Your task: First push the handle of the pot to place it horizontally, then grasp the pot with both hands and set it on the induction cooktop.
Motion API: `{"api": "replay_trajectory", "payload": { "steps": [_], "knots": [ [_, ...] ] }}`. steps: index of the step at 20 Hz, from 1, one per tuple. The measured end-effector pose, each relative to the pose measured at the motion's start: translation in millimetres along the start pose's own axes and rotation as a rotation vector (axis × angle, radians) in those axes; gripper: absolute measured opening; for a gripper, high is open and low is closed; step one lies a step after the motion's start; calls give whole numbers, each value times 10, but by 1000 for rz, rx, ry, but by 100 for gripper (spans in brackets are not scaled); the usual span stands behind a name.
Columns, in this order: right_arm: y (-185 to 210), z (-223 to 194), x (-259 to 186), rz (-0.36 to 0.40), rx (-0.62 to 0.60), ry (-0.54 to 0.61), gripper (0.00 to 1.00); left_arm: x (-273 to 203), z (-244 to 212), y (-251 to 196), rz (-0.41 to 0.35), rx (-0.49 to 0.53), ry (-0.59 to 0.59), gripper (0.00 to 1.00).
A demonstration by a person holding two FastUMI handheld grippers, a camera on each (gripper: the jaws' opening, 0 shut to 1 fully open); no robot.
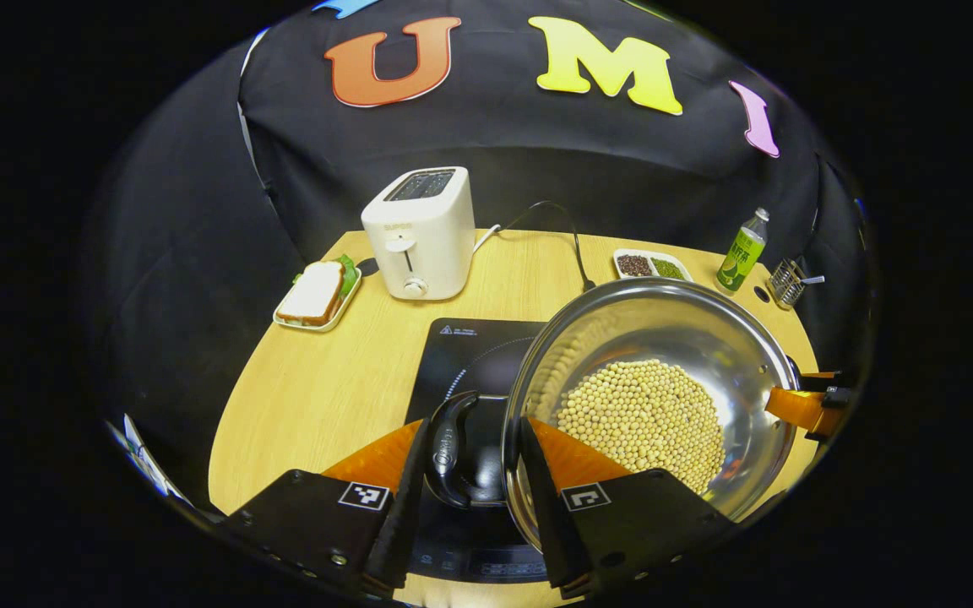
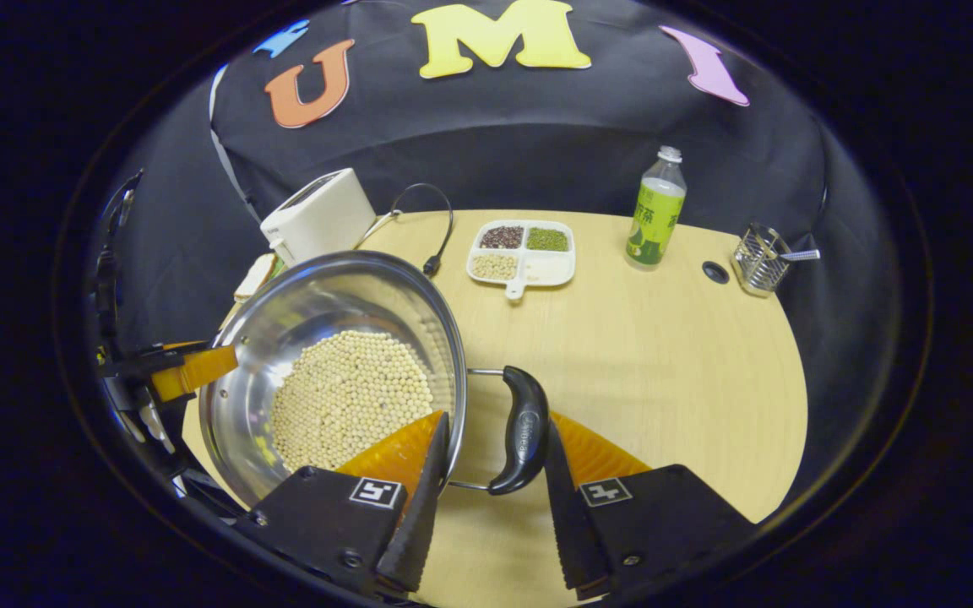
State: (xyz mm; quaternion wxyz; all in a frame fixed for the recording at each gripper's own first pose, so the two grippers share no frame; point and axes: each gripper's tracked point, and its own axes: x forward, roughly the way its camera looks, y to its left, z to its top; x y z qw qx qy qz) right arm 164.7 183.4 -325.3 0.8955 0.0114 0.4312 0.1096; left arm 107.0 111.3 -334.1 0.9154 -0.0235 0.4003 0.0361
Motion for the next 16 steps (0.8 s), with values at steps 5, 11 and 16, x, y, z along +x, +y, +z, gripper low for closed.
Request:
{"api": "replay_trajectory", "payload": {
  "steps": [5, 11, 16],
  "knots": [
    [313, -15, 89, 2, 23, 24, 60, 121, -13, 324, 9, 7, 24, 59],
    [529, -81, 151, 3, 59, 47, 60, 253, 9, 489, 9, 45, 46, 59],
    [589, -100, 213, -11, 63, 60, 60, 328, 28, 543, 9, 54, 55, 59]
  ]
}}
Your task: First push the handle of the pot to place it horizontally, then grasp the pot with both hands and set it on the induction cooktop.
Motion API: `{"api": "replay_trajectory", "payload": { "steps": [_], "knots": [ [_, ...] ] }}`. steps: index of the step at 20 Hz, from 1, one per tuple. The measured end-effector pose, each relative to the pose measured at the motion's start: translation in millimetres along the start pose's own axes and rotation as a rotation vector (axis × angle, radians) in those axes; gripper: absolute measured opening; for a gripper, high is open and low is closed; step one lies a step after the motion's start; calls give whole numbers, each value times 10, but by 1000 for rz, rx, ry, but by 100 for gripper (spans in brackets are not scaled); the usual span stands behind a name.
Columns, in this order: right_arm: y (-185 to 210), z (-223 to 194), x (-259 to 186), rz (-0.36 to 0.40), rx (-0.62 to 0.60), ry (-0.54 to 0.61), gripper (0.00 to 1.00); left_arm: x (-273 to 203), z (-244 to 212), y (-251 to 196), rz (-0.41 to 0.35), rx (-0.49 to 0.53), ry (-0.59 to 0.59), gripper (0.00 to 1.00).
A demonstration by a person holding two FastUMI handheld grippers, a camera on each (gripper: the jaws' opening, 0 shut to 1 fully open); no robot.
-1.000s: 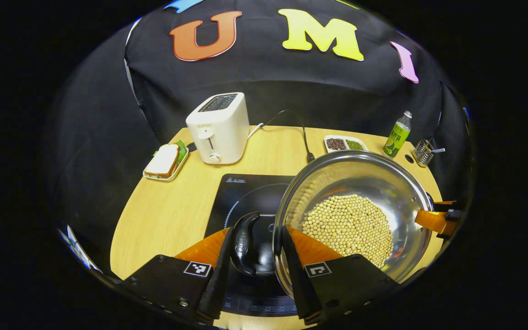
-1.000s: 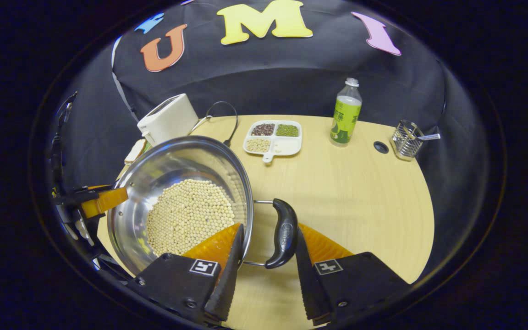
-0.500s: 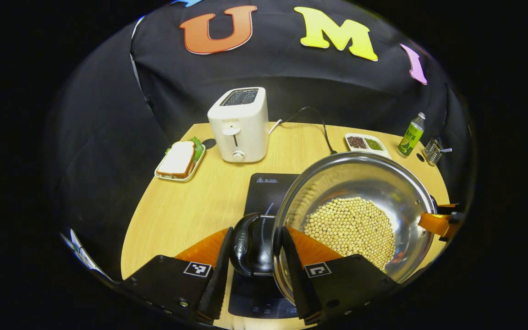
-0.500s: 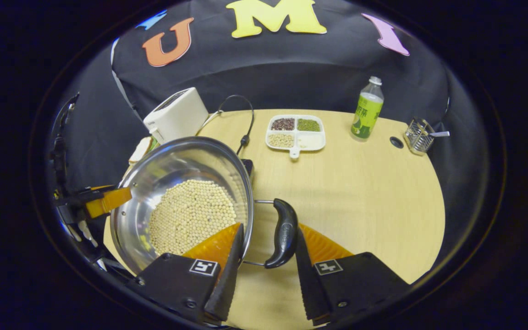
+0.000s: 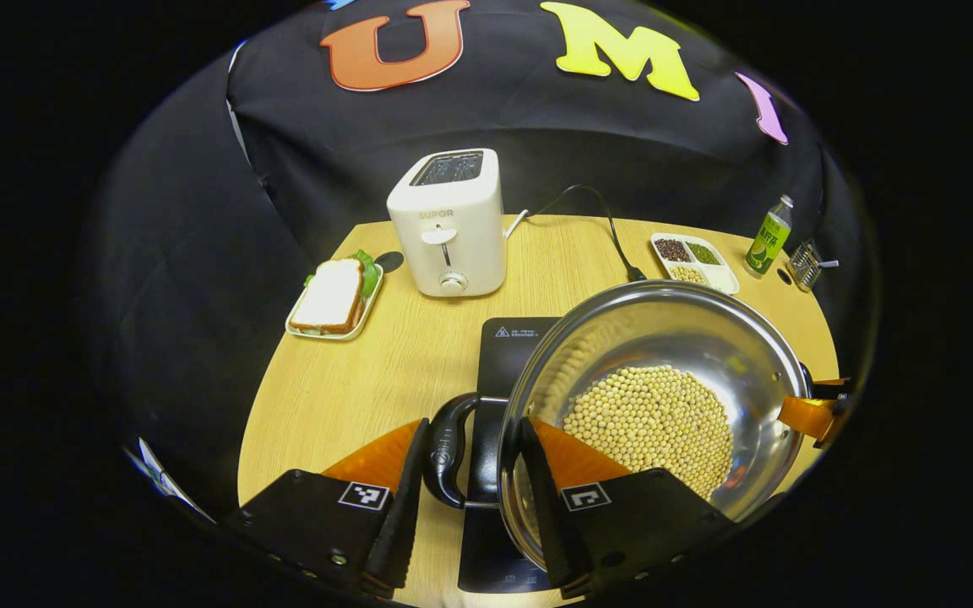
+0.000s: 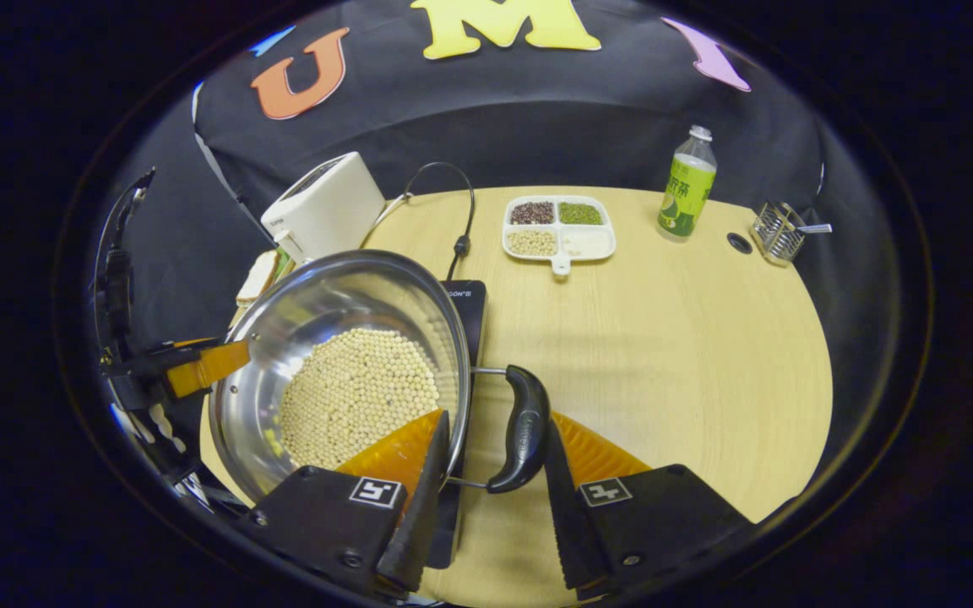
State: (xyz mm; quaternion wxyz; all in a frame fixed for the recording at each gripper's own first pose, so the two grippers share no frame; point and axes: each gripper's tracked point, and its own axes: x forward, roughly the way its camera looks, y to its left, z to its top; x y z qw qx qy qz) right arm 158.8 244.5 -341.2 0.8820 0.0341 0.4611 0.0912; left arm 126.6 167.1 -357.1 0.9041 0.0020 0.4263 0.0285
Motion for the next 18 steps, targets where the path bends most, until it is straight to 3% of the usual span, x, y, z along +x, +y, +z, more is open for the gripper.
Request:
{"api": "replay_trajectory", "payload": {
  "steps": [18],
  "knots": [
    [-34, -39, 59, -36, -8, -33, 60, 59, -2, 48, -1, 23, -45, 60]
  ]
}}
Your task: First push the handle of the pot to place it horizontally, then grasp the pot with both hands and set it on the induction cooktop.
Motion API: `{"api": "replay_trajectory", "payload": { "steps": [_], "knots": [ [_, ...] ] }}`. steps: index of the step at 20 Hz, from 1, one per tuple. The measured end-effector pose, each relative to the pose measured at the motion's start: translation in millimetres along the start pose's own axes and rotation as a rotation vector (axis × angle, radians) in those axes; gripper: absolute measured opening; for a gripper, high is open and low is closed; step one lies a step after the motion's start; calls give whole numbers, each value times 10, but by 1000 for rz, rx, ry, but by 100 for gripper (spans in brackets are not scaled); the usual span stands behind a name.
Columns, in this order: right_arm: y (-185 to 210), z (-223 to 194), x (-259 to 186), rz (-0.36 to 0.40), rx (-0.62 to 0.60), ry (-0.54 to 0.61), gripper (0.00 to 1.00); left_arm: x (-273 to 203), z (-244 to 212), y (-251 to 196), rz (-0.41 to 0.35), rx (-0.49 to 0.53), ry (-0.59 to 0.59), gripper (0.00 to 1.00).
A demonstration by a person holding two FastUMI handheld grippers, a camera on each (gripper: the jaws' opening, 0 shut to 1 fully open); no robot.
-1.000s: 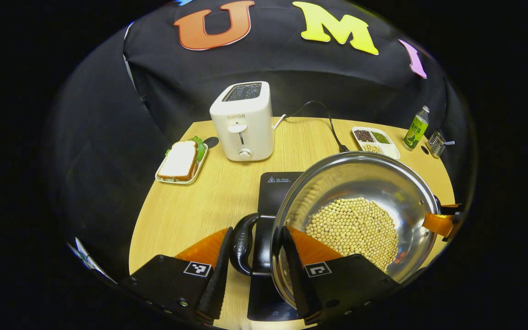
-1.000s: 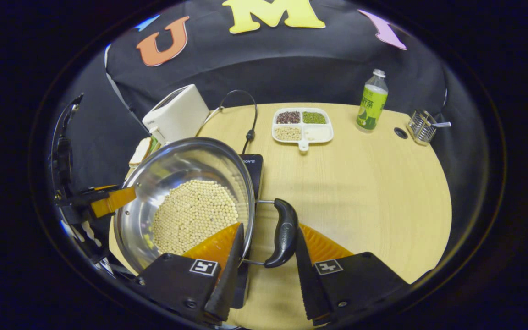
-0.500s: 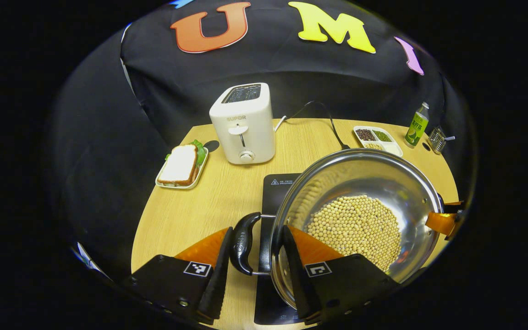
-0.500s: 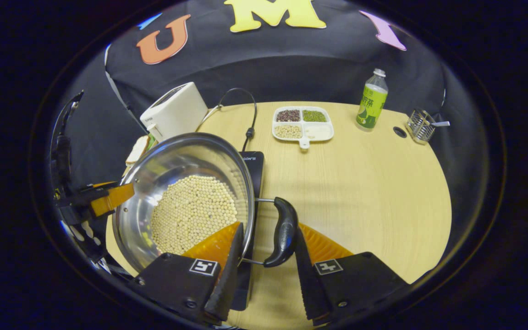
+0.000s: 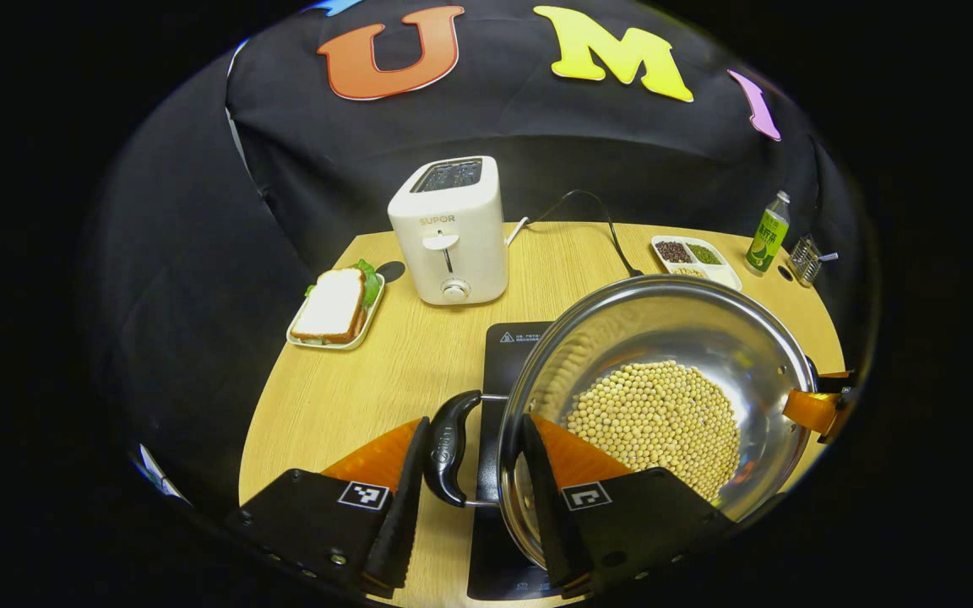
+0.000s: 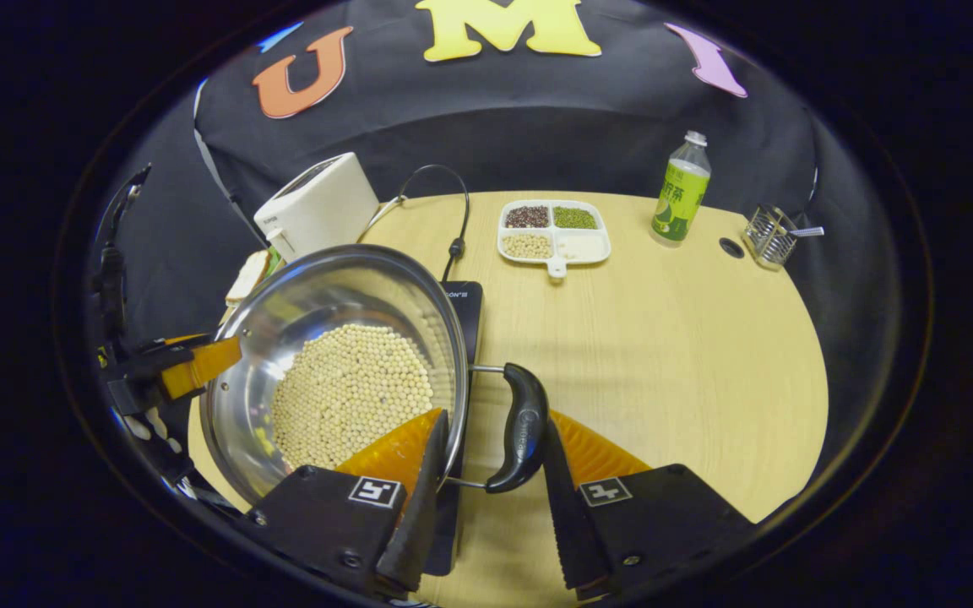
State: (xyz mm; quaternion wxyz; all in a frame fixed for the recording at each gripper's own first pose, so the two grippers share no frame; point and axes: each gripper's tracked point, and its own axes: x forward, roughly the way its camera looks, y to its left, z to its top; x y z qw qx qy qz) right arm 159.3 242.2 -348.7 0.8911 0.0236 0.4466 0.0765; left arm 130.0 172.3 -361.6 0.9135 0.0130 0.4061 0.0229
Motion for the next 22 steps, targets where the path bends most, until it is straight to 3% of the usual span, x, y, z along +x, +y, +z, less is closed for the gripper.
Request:
{"api": "replay_trajectory", "payload": {
  "steps": [17, 19, 20, 21, 22],
  "knots": [
    [14, 12, 11, 12, 6, -29, 61, 1, -8, 22, 2, -2, -14, 60],
    [58, -72, 17, 60, 15, -5, 71, 0, -2, 26, -4, -12, -31, 59],
    [55, -42, 0, 72, 26, -25, 81, -17, 6, 26, -8, -21, -41, 51],
    [17, 71, -50, 65, 3, -81, 82, -18, 12, 41, -9, -35, -62, 66],
    [-37, 259, -129, 48, -52, -161, 76, -92, 67, 68, -3, -43, -96, 66]
  ]
}}
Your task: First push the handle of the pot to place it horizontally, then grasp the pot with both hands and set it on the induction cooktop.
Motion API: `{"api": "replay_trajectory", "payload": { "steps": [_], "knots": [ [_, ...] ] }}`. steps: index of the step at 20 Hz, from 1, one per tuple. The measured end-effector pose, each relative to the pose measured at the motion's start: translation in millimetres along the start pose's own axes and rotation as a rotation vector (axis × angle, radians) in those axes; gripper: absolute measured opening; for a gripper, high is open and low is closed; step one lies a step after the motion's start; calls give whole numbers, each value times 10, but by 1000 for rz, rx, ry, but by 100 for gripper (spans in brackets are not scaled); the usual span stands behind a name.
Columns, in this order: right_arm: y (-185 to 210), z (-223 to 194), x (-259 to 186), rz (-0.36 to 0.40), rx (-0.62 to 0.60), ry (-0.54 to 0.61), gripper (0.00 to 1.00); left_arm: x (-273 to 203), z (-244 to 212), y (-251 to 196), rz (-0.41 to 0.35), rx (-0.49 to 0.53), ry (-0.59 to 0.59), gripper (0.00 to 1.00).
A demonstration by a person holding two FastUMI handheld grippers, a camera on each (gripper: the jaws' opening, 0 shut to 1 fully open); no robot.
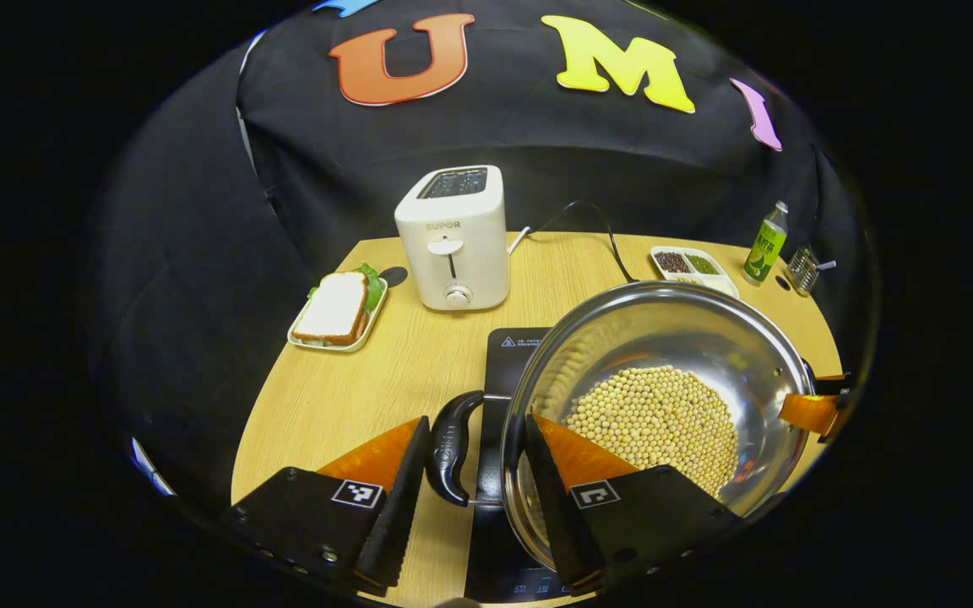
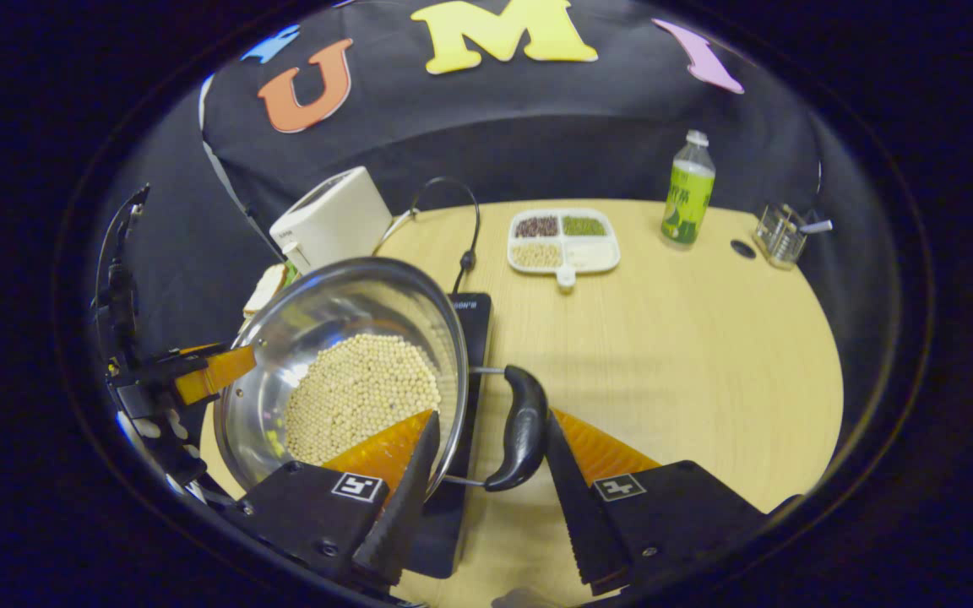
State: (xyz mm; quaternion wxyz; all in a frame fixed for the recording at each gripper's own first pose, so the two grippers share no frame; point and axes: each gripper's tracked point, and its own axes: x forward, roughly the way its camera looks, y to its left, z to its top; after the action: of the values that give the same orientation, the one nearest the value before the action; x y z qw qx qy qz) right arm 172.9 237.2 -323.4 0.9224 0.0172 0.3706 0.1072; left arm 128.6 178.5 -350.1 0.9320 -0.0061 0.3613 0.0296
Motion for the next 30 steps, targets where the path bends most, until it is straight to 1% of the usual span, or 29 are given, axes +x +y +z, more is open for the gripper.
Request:
{"api": "replay_trajectory", "payload": {
  "steps": [1, 2, 3, 4, 5, 8, 12, 18, 21, 26, 27, 28, 30],
  "knots": [
    [-55, 166, -46, -17, -62, -70, 77, -40, 49, 46, 22, 4, -38, 74],
    [-76, 295, -130, -27, -105, -119, 77, -125, 145, 95, 42, 10, -85, 70],
    [-97, 374, -206, -36, -133, -153, 75, -175, 228, 101, 60, 10, -132, 98],
    [-122, 421, -254, -40, -143, -171, 76, -267, 303, 116, 84, 13, -169, 97],
    [-148, 453, -298, -41, -140, -188, 77, -466, 343, 100, 91, 17, -204, 97],
    [-177, 479, -447, -30, -125, -208, 77, -738, 554, -132, 81, 35, -270, 97],
    [-263, 613, -807, -33, -130, -269, 77, -1193, 928, -502, 28, 26, -371, 97],
    [-487, 1015, -1731, -47, -138, -424, 77, -1932, 1430, -940, 2, -11, -514, 97],
    [-735, 1139, -2229, -64, -142, -486, 77, -2306, 1639, -1234, 3, -3, -584, 97],
    [-1280, 1315, -3070, -103, -137, -621, 78, -3040, 1898, -1728, 8, 24, -719, 96],
    [-1374, 1341, -3237, -107, -134, -648, 79, -3183, 1923, -1827, 6, 25, -736, 100],
    [-1447, 1369, -3390, -105, -131, -676, 86, -3287, 1925, -1955, -7, 22, -745, 96],
    [-1597, 1389, -3624, -106, -136, -716, 100, -3460, 1920, -2137, -16, 6, -759, 96]
  ]
}}
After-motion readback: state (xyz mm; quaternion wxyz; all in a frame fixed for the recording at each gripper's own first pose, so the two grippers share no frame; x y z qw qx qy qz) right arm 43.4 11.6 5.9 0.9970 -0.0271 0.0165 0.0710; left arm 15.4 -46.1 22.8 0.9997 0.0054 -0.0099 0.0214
